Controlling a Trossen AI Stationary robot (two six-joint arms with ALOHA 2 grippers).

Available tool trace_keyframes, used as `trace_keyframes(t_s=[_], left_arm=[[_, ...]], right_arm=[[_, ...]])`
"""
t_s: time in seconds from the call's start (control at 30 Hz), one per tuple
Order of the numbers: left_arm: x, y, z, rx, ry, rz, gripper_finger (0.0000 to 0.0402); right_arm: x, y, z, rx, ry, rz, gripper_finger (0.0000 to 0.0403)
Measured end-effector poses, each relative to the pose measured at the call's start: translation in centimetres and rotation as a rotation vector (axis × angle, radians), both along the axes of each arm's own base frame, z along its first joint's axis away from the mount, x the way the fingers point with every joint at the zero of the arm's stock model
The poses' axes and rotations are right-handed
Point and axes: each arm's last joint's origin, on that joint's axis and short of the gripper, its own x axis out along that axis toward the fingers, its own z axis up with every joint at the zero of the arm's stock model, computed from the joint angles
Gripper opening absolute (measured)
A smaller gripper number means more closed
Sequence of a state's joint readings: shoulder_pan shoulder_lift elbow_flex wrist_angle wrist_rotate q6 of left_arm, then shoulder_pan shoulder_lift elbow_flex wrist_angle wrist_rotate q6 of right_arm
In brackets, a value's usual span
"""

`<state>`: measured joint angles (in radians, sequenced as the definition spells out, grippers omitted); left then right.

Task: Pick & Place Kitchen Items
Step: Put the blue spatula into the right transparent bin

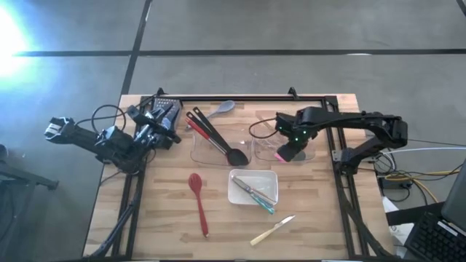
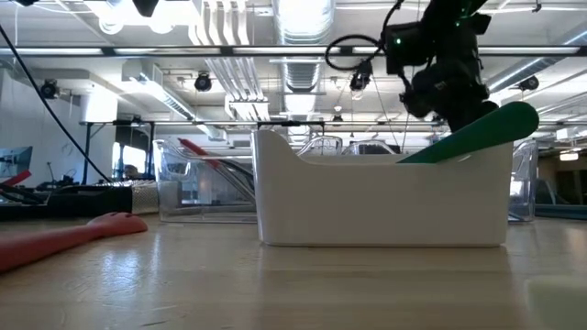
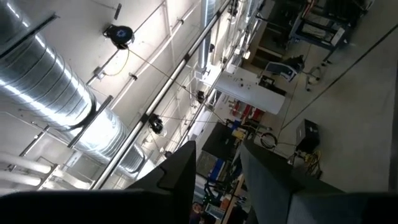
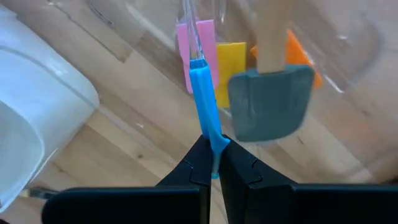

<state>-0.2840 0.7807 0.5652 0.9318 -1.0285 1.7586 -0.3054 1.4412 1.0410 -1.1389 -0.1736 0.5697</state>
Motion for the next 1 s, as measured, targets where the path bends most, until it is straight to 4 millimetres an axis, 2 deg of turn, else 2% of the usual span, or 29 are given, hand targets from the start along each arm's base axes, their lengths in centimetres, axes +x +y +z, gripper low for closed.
trace_keyframes(t_s=[0.23, 0.5, 0.77, 1.0], left_arm=[[0.1, -0.1, 0.1, 0.036, -0.01, -0.042, 0.0133], [0.1, -0.1, 0.1, 0.051, 0.007, -0.033, 0.0133], [0.1, -0.1, 0.1, 0.045, 0.007, -0.029, 0.0133], [0.1, -0.1, 0.1, 0.044, 0.006, -0.028, 0.0133]], right_arm=[[1.2, -0.4, -2.3, 0.022, 0.033, 0.044, 0.0008], [3.7, -1.6, -4.1, 0.048, 0.096, 0.13, 0.0008], [4.0, -1.7, -4.4, 0.056, 0.12, 0.159, 0.0013], [3.8, -1.8, -4.3, 0.007, 0.131, 0.162, 0.006]])
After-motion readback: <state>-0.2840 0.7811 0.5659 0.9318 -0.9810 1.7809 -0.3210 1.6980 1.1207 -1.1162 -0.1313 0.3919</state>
